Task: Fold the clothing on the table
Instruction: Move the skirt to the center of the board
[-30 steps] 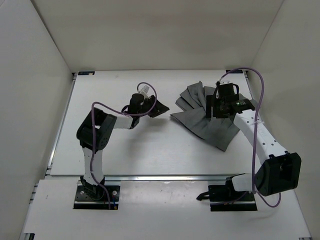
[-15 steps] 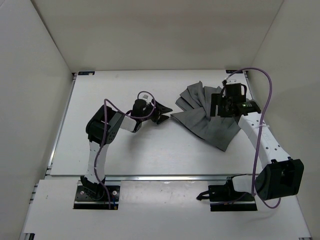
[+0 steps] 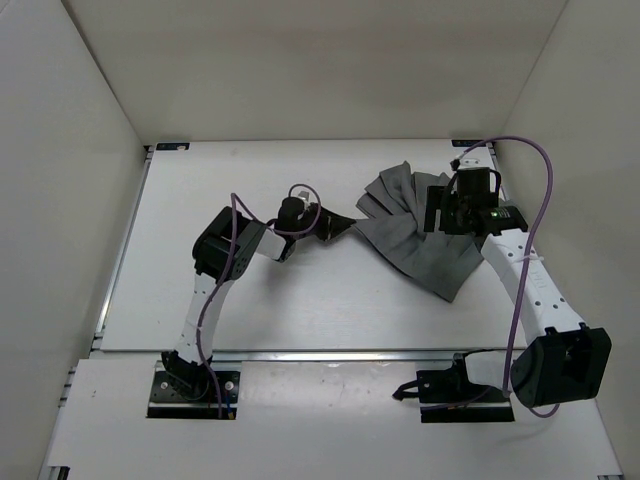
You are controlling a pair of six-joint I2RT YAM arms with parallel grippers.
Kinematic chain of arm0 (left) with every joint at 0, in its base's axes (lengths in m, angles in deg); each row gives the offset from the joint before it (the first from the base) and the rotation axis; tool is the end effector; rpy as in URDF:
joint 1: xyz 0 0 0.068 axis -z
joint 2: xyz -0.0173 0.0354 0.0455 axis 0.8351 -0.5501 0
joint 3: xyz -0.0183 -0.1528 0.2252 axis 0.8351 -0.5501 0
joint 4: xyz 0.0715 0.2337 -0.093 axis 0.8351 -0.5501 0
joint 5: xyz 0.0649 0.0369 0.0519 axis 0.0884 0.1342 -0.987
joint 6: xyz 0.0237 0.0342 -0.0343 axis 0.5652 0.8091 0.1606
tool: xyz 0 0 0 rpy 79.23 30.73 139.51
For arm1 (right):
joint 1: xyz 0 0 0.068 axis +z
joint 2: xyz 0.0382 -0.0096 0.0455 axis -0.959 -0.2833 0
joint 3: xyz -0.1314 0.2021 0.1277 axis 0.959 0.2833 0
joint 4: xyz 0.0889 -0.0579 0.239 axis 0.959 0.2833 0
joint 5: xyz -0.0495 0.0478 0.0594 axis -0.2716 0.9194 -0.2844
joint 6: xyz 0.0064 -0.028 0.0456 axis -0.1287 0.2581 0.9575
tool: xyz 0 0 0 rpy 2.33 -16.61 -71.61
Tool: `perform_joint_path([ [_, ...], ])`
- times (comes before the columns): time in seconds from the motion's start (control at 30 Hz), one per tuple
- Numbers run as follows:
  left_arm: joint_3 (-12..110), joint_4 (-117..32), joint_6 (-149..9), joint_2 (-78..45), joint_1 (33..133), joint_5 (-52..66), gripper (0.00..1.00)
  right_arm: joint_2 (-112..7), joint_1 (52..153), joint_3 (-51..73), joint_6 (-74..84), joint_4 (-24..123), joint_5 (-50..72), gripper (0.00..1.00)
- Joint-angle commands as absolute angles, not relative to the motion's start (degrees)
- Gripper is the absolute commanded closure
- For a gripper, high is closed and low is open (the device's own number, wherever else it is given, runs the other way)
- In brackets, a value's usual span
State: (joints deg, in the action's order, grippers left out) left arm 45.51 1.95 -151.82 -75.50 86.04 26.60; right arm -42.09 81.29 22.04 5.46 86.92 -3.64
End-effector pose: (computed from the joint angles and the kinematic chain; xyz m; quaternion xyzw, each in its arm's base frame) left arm 0.3925 -0.2404 0.0715 -0.2968 0.7443 -0.5903 0.0975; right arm 0.2606 0.0314 0.3181 0.0185 0.9209 -0.0014 0.3894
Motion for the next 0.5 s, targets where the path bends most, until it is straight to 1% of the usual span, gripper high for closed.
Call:
perform_joint_path([
  [0.0, 48.89, 1.68, -153.76, -77.23, 87.12, 29.04, 0.91, -40.32, 80.75, 22.87, 5.0, 84.54, -3.27, 0.24],
  [0.03, 48.99, 2.29, -153.76, -77.58, 87.13, 29.13, 0.97, -40.32, 80.57, 22.7, 4.83, 84.37, -3.01, 0.24],
  [0.07, 49.07, 3.52, -154.11, -78.02, 86.69, 29.22, 1.0, -39.97, 80.83, 22.62, 5.0, 84.8, -3.26, 0.23],
  [0.13, 47.76, 6.23, -154.81, -77.59, 87.13, 28.61, 1.0, -40.06, 80.57, 22.97, 4.91, 84.46, -2.74, 0.24],
  [0.23, 41.88, 8.19, -153.77, -73.38, 85.64, 25.97, 1.0, -40.05, 80.75, 23.14, 4.39, 84.45, -2.39, 0.24],
  [0.3, 37.67, 4.34, -146.5, -66.46, 84.06, 24.56, 1.0, -40.23, 81.01, 23.14, 4.3, 84.02, -1.6, 0.24],
  [0.4, 33.44, -8.37, -135.08, -55.48, 80.38, 21.32, 1.0, -40.23, 84.07, 23.75, 3.34, 83.84, 0.06, 0.25],
  [0.43, 33.08, -11.47, -132.6, -53.61, 78.7, 20.79, 1.0, -39.97, 85.13, 25.06, 3.25, 83.49, -0.01, 0.26],
  [0.47, 32.64, -17.42, -127.96, -49.5, 78.08, 18.78, 1.0, -39.88, 87.23, 26.29, 2.72, 83.23, -0.19, 0.26],
])
